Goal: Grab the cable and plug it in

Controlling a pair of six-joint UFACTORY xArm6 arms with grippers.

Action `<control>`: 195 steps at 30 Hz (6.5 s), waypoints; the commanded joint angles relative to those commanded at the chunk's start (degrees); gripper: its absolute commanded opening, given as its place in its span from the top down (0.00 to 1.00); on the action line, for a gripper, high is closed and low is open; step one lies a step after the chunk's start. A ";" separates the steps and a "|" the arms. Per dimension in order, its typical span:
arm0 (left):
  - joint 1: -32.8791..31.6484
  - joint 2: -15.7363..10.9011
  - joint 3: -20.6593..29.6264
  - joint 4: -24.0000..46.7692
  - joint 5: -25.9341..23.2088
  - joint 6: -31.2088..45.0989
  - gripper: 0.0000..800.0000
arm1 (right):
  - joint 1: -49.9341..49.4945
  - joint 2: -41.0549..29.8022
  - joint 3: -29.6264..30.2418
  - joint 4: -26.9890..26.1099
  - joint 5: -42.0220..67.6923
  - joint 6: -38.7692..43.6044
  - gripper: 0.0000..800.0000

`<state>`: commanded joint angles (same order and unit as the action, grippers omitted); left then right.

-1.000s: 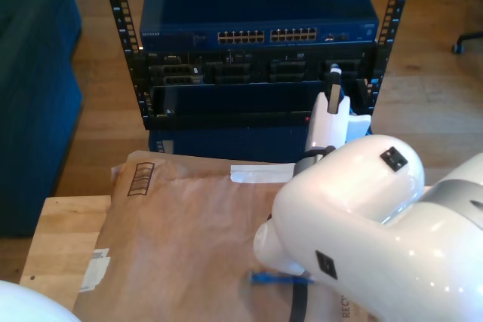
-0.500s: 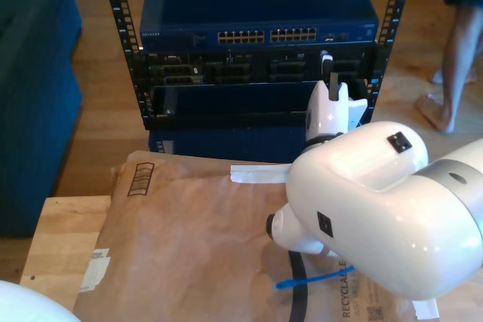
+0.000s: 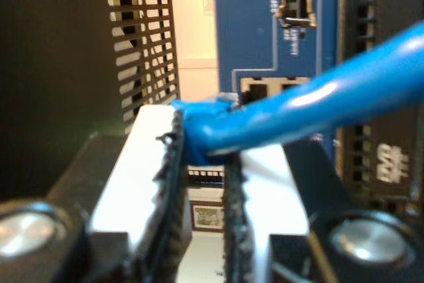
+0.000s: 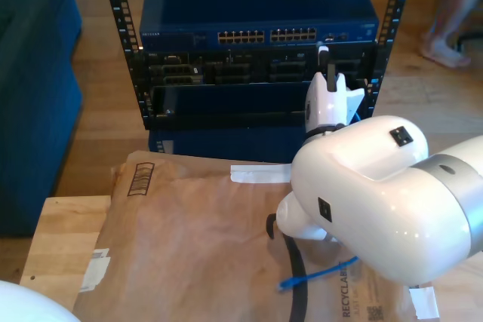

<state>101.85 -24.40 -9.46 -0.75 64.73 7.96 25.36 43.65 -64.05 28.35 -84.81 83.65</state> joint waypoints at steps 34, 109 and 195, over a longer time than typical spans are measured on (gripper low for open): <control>0.00 0.00 0.00 0.00 0.00 0.00 0.00 | -0.88 4.22 -7.47 -0.35 2.37 -0.35 1.00; -0.09 0.00 0.00 0.00 0.00 0.00 0.00 | -1.93 5.45 -8.79 -1.76 2.37 -0.44 1.00; 0.00 0.00 0.00 0.00 0.00 0.00 0.00 | -2.11 6.95 -11.78 -2.64 2.37 -0.53 1.00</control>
<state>101.85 -24.40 -9.46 -0.75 64.73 7.96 23.25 50.59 -75.84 25.71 -82.44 83.12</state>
